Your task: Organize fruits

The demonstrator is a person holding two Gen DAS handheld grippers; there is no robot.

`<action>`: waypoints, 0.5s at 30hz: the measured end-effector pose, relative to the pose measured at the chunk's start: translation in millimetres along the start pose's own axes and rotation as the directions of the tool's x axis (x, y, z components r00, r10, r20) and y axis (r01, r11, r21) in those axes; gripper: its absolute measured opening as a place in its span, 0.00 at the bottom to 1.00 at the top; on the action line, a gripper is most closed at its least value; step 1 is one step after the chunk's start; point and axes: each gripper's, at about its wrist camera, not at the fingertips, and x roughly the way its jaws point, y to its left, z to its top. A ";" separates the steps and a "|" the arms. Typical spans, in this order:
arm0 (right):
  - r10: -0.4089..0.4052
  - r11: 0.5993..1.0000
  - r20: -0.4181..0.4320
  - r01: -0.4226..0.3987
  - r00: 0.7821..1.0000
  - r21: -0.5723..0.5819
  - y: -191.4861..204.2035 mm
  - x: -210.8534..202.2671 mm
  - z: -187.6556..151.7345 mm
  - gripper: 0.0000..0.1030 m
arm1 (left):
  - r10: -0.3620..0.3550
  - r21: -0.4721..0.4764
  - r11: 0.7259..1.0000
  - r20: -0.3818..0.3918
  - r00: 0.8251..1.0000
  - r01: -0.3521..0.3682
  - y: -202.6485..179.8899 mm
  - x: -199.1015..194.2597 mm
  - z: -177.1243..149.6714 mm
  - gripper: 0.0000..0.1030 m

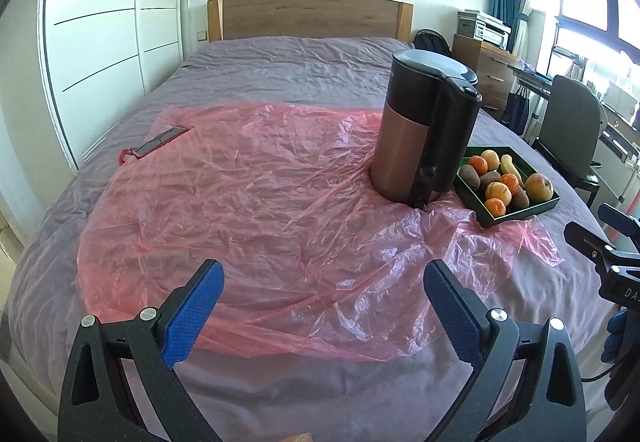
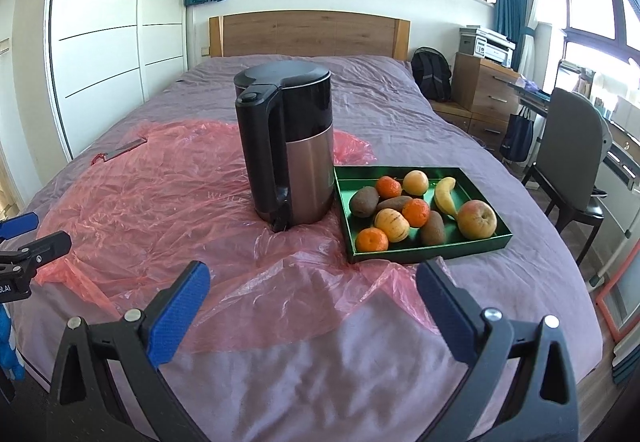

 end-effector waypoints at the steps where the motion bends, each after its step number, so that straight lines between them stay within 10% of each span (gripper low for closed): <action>1: 0.000 1.000 -0.001 0.000 1.000 0.001 -0.9 0.7 0.1 1.00 | 0.004 0.005 1.000 -0.002 1.000 -0.004 -0.9 0.6 -0.2 0.95; 15: 0.006 1.000 0.001 -0.006 1.000 0.017 -12.4 10.0 -2.4 1.00 | 0.001 0.013 1.000 -0.020 1.000 -0.001 -5.4 10.5 -5.9 0.99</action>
